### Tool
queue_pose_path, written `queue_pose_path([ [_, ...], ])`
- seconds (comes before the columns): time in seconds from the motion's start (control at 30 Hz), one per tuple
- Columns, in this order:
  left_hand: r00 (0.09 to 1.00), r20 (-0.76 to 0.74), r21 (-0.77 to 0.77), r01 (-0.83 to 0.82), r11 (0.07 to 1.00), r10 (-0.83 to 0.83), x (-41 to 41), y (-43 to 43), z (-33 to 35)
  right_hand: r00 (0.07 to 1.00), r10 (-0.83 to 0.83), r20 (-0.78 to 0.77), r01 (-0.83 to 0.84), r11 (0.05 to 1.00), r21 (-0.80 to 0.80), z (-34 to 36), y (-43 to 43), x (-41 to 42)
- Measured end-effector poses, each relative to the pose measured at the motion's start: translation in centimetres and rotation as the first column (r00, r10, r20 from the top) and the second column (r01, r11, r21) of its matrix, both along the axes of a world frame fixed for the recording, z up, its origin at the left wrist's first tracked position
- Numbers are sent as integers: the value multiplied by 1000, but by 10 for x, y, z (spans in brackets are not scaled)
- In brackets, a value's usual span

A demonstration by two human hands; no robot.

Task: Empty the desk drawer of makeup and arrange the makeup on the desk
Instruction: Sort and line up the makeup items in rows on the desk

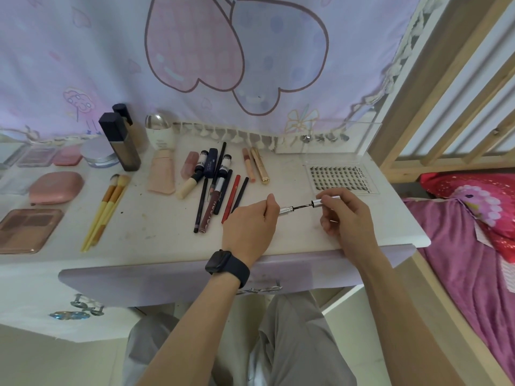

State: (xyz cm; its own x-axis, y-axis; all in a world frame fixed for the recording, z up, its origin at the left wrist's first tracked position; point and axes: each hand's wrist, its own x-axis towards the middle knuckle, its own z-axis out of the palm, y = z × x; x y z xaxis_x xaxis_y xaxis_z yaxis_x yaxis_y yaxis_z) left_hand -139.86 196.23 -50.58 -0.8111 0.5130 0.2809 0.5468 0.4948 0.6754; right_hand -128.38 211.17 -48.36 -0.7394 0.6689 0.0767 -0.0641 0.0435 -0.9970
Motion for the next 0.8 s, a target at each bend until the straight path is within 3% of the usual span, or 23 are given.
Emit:
queue_pose_path([
  [0.8,999,52,61,2,998,-5,0,-1,-1,982,-151,-111,138,983,-118,-2,-1,0],
])
